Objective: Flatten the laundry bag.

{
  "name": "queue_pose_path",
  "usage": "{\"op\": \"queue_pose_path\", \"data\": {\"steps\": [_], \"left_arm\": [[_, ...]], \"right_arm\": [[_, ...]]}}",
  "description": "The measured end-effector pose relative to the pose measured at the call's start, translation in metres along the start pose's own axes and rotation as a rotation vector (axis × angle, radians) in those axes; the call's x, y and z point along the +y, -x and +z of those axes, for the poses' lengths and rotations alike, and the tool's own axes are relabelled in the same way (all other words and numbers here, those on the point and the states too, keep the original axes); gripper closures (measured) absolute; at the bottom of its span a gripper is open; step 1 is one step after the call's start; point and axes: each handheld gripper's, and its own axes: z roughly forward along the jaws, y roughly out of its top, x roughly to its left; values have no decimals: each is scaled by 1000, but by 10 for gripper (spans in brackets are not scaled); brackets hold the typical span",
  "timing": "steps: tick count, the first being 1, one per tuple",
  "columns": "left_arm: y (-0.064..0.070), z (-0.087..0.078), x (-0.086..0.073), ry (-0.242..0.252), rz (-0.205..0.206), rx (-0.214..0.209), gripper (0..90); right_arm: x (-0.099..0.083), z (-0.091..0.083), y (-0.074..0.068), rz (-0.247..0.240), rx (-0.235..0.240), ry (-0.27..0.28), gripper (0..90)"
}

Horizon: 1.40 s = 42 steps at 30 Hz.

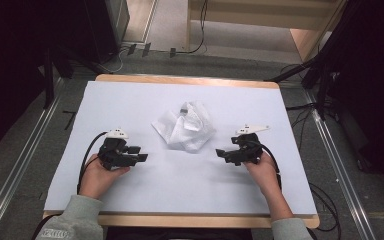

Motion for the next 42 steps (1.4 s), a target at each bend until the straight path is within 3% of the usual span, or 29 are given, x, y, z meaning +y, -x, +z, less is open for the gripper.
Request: {"op": "queue_pose_path", "data": {"steps": [2, 6, 10, 20, 26, 42], "left_arm": [[0, 0, 1, 6, -3, -13, 523], [3, 5, 5, -5, 31, -26, 483], [1, 10, 8, -37, 14, -39, 431], [-1, 12, 14, -21, 0, -43, 403], [1, 11, 15, -16, 14, -27, 396], [-2, 9, 13, -14, 4, -11, 368]], "right_arm": [[-1, 0, 0, -3, 5, 2, 181], [-4, -5, 1, 28, 5, 10, 172], [-7, -6, 1, 31, -19, 15, 172], [-12, -9, -3, 34, -79, 25, 171], [-11, -14, -3, 23, -10, 22, 165], [-7, -16, -4, 36, -13, 14, 313]]}}
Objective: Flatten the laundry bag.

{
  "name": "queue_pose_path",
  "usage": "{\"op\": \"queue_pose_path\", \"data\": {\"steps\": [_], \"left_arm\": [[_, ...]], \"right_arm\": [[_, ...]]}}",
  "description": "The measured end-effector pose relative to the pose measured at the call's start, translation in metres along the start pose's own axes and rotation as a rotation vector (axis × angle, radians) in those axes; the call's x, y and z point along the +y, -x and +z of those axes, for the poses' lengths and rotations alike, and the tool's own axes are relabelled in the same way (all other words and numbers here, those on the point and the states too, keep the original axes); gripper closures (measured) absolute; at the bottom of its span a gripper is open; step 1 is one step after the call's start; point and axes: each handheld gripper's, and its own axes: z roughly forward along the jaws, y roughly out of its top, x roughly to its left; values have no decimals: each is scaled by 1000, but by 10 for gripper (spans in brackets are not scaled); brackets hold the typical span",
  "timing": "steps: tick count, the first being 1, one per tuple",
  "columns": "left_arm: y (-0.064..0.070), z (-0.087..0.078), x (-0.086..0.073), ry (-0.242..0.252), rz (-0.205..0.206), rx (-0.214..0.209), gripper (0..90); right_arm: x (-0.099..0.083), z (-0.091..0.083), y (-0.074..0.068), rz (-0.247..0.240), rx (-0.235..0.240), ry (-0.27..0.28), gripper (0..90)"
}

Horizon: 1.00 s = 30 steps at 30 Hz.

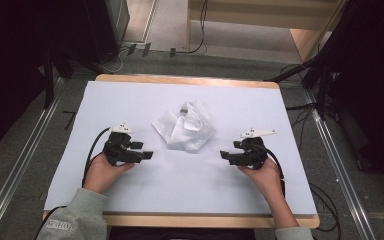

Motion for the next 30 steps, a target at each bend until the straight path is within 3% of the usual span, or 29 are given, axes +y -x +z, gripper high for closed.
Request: {"op": "queue_pose_path", "data": {"steps": [15, 23, 30], "left_arm": [[-3, -4, -2, 1, -10, 17, 367], [-4, -11, -9, -1, -22, 28, 372], [-5, -19, -17, 2, -40, 51, 373]], "right_arm": [[21, 1, 5, 36, 24, 12, 464], [49, 4, 4, 16, 21, 25, 472], [74, 13, 1, -17, 20, 17, 421]]}}
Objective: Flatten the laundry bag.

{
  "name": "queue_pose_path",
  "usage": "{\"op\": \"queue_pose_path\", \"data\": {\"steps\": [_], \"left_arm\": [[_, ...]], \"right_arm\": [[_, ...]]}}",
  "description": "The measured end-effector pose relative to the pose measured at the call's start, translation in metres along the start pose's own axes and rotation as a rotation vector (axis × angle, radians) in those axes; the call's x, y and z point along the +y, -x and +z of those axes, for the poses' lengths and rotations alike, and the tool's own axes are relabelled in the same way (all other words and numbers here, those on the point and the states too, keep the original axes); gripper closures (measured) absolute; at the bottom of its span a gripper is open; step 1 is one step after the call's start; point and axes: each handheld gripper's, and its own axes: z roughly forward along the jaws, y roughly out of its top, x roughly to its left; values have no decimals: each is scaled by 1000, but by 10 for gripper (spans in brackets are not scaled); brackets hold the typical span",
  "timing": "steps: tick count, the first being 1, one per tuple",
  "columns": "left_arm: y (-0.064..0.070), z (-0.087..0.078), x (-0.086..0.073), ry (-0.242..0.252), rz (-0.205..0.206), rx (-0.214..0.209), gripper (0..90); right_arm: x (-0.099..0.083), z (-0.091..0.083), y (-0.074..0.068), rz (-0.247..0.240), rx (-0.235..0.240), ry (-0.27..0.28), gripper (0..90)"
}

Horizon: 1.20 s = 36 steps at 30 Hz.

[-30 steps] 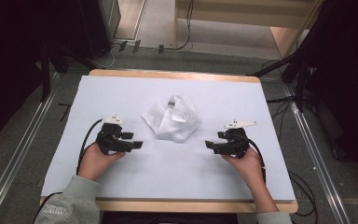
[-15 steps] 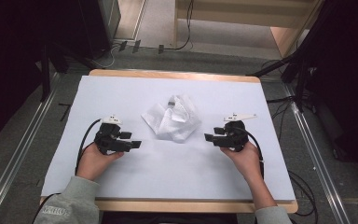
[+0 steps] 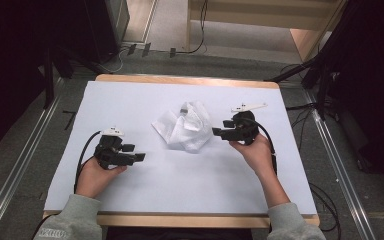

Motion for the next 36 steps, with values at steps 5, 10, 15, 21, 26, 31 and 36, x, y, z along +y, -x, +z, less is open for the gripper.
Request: {"op": "queue_pose_path", "data": {"steps": [5, 10, 15, 21, 26, 31, 36], "left_arm": [[-1, -5, -5, 3, -9, 10, 373], [-3, -9, -10, 7, -18, 17, 373], [-3, -13, -14, 10, -28, 27, 373], [-3, -16, -18, 11, -36, 31, 373], [-4, -19, -20, 14, -39, 37, 372], [-4, -20, -21, 17, -43, 43, 373], [-4, -20, -21, 11, -42, 40, 374]], "right_arm": [[15, 10, -4, -28, 7, -16, 352], [33, 28, -12, -56, 14, -33, 306], [42, 40, -14, -61, 6, -36, 275], [53, 56, -11, -58, -5, -42, 249], [55, 70, -10, -46, 11, -63, 412], [49, 74, -15, -82, 55, -78, 809], [47, 65, -24, -117, 51, -23, 860]]}}
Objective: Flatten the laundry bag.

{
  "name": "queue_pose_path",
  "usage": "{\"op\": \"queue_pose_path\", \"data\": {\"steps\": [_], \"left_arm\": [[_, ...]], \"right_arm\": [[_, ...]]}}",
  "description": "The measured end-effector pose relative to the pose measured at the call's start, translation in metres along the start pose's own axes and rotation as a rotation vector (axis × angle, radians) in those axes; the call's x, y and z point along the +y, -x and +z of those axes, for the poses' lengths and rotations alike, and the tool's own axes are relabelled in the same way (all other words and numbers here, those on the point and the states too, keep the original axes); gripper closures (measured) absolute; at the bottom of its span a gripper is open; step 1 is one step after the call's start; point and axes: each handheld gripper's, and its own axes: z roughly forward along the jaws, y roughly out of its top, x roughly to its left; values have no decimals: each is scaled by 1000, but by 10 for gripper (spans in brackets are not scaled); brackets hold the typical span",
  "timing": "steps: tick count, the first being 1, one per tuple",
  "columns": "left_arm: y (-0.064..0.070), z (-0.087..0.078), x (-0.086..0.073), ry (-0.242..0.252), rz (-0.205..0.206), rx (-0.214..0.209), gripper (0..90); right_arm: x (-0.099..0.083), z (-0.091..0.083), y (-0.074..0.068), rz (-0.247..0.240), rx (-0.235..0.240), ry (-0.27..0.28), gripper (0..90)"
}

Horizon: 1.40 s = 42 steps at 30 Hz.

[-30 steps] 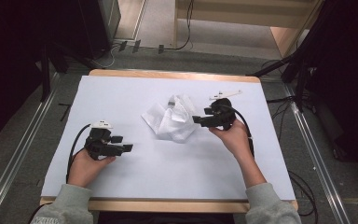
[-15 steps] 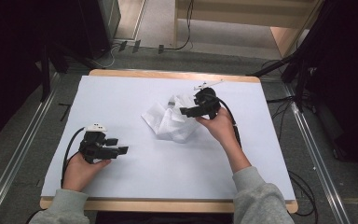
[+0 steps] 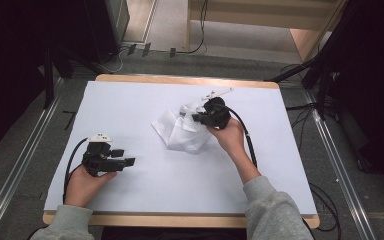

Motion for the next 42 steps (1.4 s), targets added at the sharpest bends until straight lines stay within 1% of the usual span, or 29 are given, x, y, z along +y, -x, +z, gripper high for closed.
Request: {"op": "queue_pose_path", "data": {"steps": [2, 4, 5, 6, 7, 8, 9, 13, 14, 15, 16, 17, 19, 21, 24, 26, 27, 28, 29, 32, 34, 35, 36, 37, 40, 42], "left_arm": [[0, 1, 1, 7, -1, -3, 374], [1, 1, 2, 3, 1, -1, 375], [1, 2, 2, 8, -4, -4, 377], [1, 2, 3, 2, -3, -6, 382], [1, 3, 4, -1, 0, -8, 382], [1, 4, 4, 7, -5, -11, 387], [1, 4, 5, 1, -4, -18, 395], [-1, 8, 11, 20, -26, -54, 444], [-3, 12, 16, 31, -46, -82, 483], [-3, 12, 16, 31, -46, -82, 507], [-4, 15, 20, 34, -45, -92, 507], [-5, 18, 24, 32, -44, -94, 535], [-4, 24, 30, 20, -36, -107, 603], [-3, 31, 38, 10, -19, -117, 677], [0, 44, 52, 5, -2, -128, 793], [3, 53, 61, 7, 13, -132, 832], [4, 58, 65, 5, 21, -141, 848], [6, 63, 68, 9, 26, -147, 852], [7, 68, 71, 2, 36, -149, 857], [10, 83, 74, -29, 67, -141, 858], [11, 91, 74, -56, 79, -130, 857], [11, 94, 73, -70, 81, -124, 857], [10, 99, 72, -96, 81, -108, 857], [10, 99, 72, -96, 81, -108, 855], [7, 102, 71, -92, 58, -121, 855], [6, 102, 71, -90, 60, -121, 855]], "right_arm": [[0, -5, -6, -19, 1, 18, 877], [-1, -10, -13, -45, -4, 63, 888], [-2, -13, -17, -54, -4, 72, 888], [-3, -17, -23, -65, 4, 86, 888], [-3, -17, -23, -65, 4, 86, 888], [-5, -18, -26, -67, 9, 89, 888], [-7, -20, -29, -71, 8, 89, 888], [-18, -26, -36, -77, 13, 81, 888], [-25, -28, -38, -79, 16, 75, 888], [-25, -28, -38, -79, 16, 75, 888], [-27, -29, -39, -76, 19, 71, 888], [-30, -29, -40, -78, 22, 62, 889], [-34, -28, -41, -81, 22, 56, 891], [-37, -27, -41, -81, 21, 47, 892], [-40, -27, -40, -70, 21, 41, 892], [-41, -27, -39, -70, 24, 41, 892], [-42, -26, -39, -68, 25, 40, 892], [-43, -26, -39, -68, 26, 39, 892], [-43, -26, -39, -68, 25, 35, 892], [-45, -25, -40, -68, 28, 30, 892], [-47, -25, -40, -70, 29, 33, 892], [-47, -25, -40, -70, 29, 33, 892], [-48, -27, -41, -68, 33, 32, 891], [-49, -27, -41, -65, 33, 33, 892], [-51, -29, -41, -63, 39, 33, 891], [-53, -32, -42, -52, 44, 32, 890]]}}
